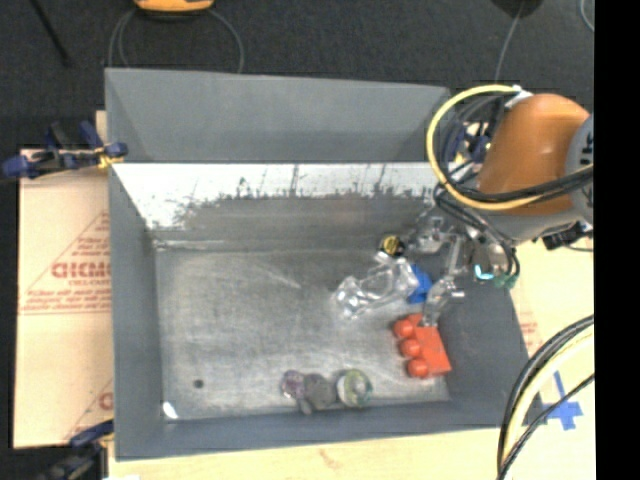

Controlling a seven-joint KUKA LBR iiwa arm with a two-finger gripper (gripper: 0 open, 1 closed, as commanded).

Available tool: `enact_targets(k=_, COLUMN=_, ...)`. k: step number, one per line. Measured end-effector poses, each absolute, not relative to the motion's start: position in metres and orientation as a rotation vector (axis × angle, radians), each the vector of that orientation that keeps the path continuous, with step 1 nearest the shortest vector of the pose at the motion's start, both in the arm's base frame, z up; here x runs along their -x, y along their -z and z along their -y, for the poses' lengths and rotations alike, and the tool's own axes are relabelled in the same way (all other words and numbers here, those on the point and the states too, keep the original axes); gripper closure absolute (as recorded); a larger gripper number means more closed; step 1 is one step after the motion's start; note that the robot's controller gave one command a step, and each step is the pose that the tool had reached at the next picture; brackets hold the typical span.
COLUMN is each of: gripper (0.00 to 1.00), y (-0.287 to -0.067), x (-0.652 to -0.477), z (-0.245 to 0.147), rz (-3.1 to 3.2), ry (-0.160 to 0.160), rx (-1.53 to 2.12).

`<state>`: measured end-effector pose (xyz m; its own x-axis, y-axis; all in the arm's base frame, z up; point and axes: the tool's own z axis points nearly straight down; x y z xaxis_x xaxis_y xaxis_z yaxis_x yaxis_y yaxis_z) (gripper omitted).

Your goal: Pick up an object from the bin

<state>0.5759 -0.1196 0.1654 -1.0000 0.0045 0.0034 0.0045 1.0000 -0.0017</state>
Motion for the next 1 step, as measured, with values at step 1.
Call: enact_targets(k=1, gripper=0.0, y=-0.1233, x=-0.6339, z=0.0609, rz=3.138, ry=0.004, rx=0.232)
